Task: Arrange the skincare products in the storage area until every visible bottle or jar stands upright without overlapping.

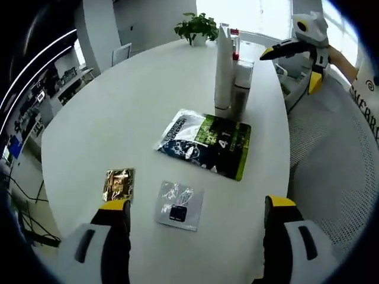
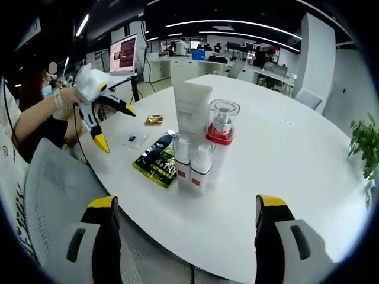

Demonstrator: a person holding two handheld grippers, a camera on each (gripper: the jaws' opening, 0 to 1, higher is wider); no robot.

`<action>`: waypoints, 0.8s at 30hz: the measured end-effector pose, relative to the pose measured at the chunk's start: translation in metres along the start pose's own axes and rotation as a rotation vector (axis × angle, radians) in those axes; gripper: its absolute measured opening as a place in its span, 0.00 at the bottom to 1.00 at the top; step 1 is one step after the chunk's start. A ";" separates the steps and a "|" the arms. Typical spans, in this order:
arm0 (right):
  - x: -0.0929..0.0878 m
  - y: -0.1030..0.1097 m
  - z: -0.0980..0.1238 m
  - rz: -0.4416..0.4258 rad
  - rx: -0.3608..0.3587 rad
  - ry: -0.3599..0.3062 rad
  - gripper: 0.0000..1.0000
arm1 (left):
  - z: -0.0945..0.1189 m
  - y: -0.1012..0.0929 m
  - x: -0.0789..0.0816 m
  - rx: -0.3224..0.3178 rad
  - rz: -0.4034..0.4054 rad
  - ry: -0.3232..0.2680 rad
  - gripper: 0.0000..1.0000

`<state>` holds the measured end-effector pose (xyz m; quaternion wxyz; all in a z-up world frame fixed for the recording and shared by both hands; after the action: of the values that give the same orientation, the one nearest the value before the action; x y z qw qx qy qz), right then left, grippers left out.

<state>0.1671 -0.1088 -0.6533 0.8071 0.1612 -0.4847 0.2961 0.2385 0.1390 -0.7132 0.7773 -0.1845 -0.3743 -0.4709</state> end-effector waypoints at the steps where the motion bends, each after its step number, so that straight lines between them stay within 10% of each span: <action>1: -0.001 0.000 0.000 -0.002 0.000 0.001 0.95 | -0.002 0.000 -0.002 -0.011 -0.004 0.012 0.92; 24: 0.004 -0.002 0.004 -0.023 0.062 -0.041 0.99 | -0.031 0.023 -0.032 -0.075 -0.073 0.180 0.75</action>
<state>0.1672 -0.1106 -0.6477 0.7949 0.1979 -0.4899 0.2982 0.2624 0.1501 -0.7560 0.7826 -0.1567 -0.2913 -0.5273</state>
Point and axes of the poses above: the point that each gripper's makers call its tool centre point, and the gripper's own axes: z roughly backward along the fingers, y roughly to its left, x roughly out of its top, the point moved 1 cm from there along z, roughly backward along the fingers, and after that the axes turned 13 degrees about -y, right-handed, at the moved point
